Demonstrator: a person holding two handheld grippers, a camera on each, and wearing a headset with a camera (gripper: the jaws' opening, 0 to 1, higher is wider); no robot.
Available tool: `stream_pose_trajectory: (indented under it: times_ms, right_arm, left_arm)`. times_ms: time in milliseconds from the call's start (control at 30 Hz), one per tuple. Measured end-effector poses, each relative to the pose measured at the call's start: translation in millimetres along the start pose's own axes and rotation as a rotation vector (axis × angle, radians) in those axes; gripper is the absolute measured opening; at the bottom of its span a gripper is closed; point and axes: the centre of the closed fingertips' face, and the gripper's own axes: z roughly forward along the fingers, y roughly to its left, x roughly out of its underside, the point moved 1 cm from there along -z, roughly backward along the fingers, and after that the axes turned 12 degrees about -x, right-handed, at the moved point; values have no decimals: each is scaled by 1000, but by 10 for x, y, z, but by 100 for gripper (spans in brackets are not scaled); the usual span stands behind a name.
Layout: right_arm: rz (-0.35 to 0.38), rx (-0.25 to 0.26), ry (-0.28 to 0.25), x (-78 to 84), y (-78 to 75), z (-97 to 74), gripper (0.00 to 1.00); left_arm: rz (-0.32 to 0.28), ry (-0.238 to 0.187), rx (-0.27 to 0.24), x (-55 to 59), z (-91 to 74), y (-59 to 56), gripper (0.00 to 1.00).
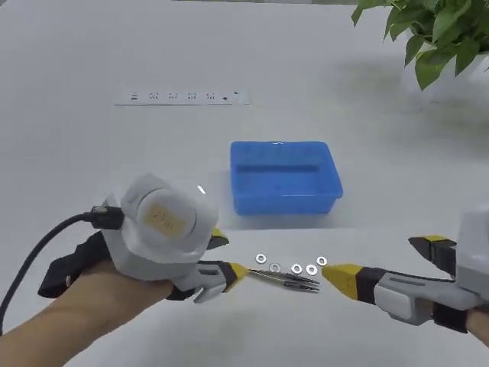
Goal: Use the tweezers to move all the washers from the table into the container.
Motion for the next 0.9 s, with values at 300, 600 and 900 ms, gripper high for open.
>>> stream_pose_trajectory:
  times_ms: [300, 600, 900]
  right_arm:
    - [-11, -40, 32, 39, 87, 77, 83]
    - [-22, -72, 11, -47, 180, 133, 83]
    - [-105, -103, 37, -54, 318, 210, 77]
  left_arm:
    - [129, 60, 17, 148, 237, -48, 10]
    - [248, 57, 103, 207, 334, -161, 0]
    - [260, 25, 132, 149, 231, -275, 0]
